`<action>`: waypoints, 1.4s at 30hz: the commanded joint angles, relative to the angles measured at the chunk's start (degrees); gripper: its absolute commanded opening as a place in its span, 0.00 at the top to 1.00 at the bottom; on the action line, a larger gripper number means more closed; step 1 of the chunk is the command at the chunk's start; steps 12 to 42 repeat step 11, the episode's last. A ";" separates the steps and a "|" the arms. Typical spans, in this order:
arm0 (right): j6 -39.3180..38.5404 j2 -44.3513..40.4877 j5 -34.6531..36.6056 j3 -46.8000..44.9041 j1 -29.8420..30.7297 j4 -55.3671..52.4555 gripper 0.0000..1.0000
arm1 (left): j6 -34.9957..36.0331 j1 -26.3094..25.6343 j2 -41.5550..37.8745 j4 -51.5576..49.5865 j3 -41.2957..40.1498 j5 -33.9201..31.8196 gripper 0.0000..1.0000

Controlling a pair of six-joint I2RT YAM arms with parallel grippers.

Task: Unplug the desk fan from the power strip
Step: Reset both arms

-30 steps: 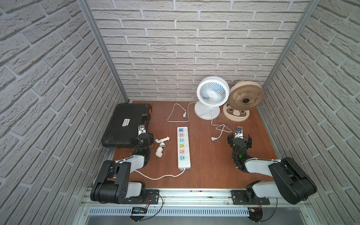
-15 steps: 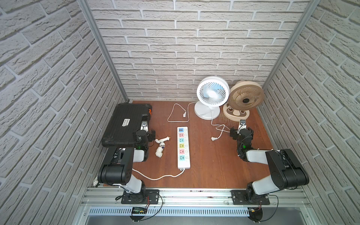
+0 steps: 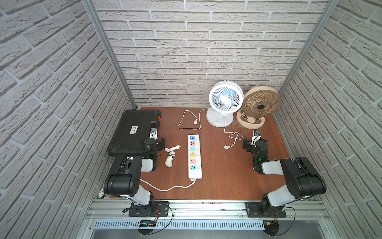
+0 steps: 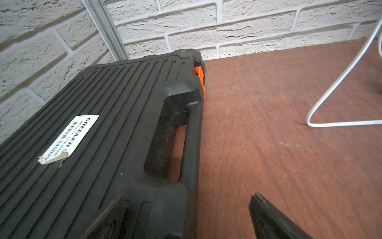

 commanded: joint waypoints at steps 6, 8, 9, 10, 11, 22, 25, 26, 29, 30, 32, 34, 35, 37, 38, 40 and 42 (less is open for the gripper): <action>0.36 0.09 -0.89 0.58 0.04 2.38 0.01 | 0.35 -0.28 0.50 0.70 0.84 1.87 0.02; 0.34 -0.18 -0.85 0.59 0.02 2.21 0.01 | 0.34 -0.31 0.50 0.77 0.77 1.92 0.02; 0.09 -0.27 -1.02 0.29 0.07 2.78 0.01 | 0.36 -0.32 0.50 0.90 0.71 1.77 0.02; -0.17 -0.29 -1.28 -0.10 0.15 3.50 0.01 | 0.39 -0.28 0.50 0.94 0.73 1.76 0.02; -0.62 -0.23 -1.26 -0.42 0.36 4.21 0.01 | 0.38 -0.32 0.50 0.96 0.70 1.76 0.02; -0.62 -0.23 -1.26 -0.42 0.36 4.21 0.01 | 0.38 -0.32 0.50 0.96 0.70 1.76 0.02; -0.62 -0.23 -1.26 -0.42 0.36 4.21 0.01 | 0.38 -0.32 0.50 0.96 0.70 1.76 0.02; -0.62 -0.23 -1.26 -0.42 0.36 4.21 0.01 | 0.38 -0.32 0.50 0.96 0.70 1.76 0.02; -0.62 -0.23 -1.26 -0.42 0.36 4.21 0.01 | 0.38 -0.32 0.50 0.96 0.70 1.76 0.02; -0.62 -0.23 -1.26 -0.42 0.36 4.21 0.01 | 0.38 -0.32 0.50 0.96 0.70 1.76 0.02; -0.62 -0.23 -1.26 -0.42 0.36 4.21 0.01 | 0.38 -0.32 0.50 0.96 0.70 1.76 0.02; -0.62 -0.23 -1.26 -0.42 0.36 4.21 0.01 | 0.38 -0.32 0.50 0.96 0.70 1.76 0.02; -0.62 -0.23 -1.26 -0.42 0.36 4.21 0.01 | 0.38 -0.32 0.50 0.96 0.70 1.76 0.02; -0.62 -0.23 -1.26 -0.42 0.36 4.21 0.01 | 0.38 -0.32 0.50 0.96 0.70 1.76 0.02; -0.62 -0.23 -1.26 -0.42 0.36 4.21 0.01 | 0.38 -0.32 0.50 0.96 0.70 1.76 0.02; -0.62 -0.23 -1.26 -0.42 0.36 4.21 0.01 | 0.38 -0.32 0.50 0.96 0.70 1.76 0.02; -0.62 -0.23 -1.26 -0.42 0.36 4.21 0.01 | 0.38 -0.32 0.50 0.96 0.70 1.76 0.02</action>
